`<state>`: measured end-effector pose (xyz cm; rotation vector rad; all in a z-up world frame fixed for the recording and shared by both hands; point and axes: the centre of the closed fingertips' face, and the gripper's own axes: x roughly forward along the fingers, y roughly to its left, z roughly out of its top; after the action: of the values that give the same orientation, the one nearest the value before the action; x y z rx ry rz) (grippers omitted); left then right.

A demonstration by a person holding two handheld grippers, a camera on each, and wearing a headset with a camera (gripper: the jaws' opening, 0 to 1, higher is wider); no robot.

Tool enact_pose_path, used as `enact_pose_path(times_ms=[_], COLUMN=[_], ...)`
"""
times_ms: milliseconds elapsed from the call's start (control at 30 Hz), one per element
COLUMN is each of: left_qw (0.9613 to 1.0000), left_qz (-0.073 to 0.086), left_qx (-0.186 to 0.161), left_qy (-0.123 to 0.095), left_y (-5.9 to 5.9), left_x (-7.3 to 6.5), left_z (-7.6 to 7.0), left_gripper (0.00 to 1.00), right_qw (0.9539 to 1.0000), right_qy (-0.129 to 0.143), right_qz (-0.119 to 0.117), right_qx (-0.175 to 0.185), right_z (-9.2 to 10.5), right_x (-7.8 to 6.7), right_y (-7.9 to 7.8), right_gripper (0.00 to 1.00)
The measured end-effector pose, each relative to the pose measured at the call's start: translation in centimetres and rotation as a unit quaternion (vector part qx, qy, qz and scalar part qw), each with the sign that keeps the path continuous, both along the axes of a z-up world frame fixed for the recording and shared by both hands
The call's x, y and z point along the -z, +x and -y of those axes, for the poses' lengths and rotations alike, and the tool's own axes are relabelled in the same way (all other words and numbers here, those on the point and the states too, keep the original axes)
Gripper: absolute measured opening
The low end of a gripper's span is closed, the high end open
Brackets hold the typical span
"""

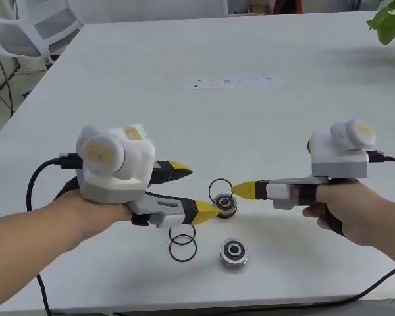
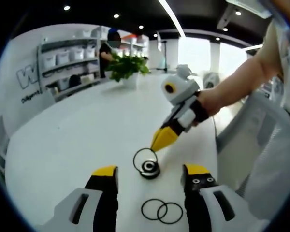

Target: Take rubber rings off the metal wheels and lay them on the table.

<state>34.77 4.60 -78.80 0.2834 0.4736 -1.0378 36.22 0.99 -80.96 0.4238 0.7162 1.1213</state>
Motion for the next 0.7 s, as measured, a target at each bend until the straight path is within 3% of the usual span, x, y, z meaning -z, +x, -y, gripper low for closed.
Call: enact_pose_path(times_ms=[700], left_qw=[0.9997], left_qz=[0.002], left_qx=[-0.022], left_qy=[-0.006], left_y=[-1.0], left_x=[-0.9], left_z=[-3.8], left_gripper=[0.7], right_qw=[0.9997], right_qy=[0.003], right_qz=[0.0], right_qx=[-0.025], right_z=[-2.8], right_x=[-0.7], right_y=[-0.4], right_gripper=[0.0])
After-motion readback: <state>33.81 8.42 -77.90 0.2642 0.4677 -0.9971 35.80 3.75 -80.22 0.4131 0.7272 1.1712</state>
